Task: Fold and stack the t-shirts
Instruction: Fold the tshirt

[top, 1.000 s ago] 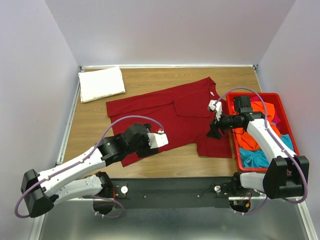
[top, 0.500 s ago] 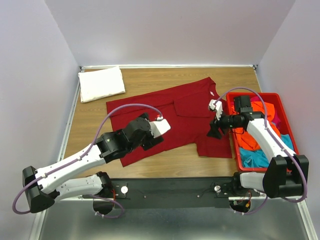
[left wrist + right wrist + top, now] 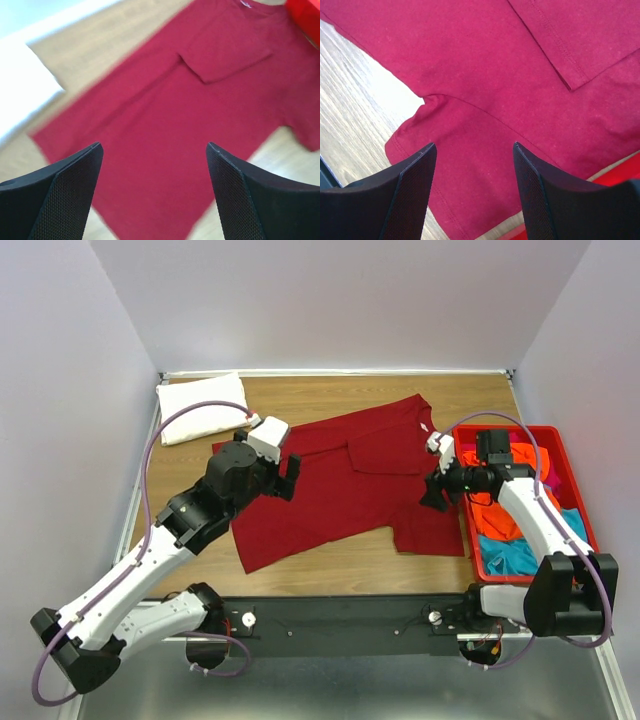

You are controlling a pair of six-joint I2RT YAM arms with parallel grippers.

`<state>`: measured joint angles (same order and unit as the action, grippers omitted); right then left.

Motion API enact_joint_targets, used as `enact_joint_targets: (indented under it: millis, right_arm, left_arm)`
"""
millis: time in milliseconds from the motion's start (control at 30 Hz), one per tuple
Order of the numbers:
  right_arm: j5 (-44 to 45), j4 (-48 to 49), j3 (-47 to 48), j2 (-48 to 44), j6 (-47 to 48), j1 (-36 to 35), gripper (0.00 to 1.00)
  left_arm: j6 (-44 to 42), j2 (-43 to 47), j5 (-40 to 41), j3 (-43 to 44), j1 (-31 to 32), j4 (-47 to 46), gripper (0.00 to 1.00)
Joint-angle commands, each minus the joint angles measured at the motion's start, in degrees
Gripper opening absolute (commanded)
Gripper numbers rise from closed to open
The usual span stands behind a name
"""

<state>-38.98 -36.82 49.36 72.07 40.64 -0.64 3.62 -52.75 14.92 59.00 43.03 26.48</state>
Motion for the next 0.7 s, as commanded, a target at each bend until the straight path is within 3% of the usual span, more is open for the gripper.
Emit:
enact_joint_targets:
  millis: [0, 200, 367, 400, 433, 467, 667]
  right_arm:
    - [1.28, 1.49, -0.67, -1.67, -1.35, 0.38, 0.7]
    - [1.63, 1.75, -0.41, -1.76, -1.88, 0.38, 0.7]
    - [1.8, 1.75, -0.32, -1.32, -2.15, 0.38, 0.7]
    - [1.72, 1.75, -0.32, -1.32, -2.15, 0.38, 0.7]
    - [1.63, 1.75, -0.23, -1.32, -2.23, 0.38, 0.7]
    - [1.45, 1.75, -0.23, -1.41, -2.32, 0.38, 0.7]
    - [1.54, 1.75, -0.23, -1.23, -2.5, 0.47, 0.7]
  left_arm:
    - [17.69, 1.42, -9.1, -4.85, -4.51, 1.9, 0.89]
    - [28.35, 1.16, -22.55, -13.11, -7.95, -2.92, 0.72]
    - [33.02, -3.22, -22.3, -18.21, -10.5, -4.94, 0.64]
    - [34.08, -4.37, -22.21, -19.0, -10.77, -5.21, 0.6]
    - [34.87, -6.81, -22.56, -19.62, -10.94, -5.56, 0.46]
    - [36.01, -8.32, -22.91, -20.67, -11.21, -6.52, 0.42]
    - [39.97, -17.73, -23.09, -23.75, -11.82, -13.89, 0.4]
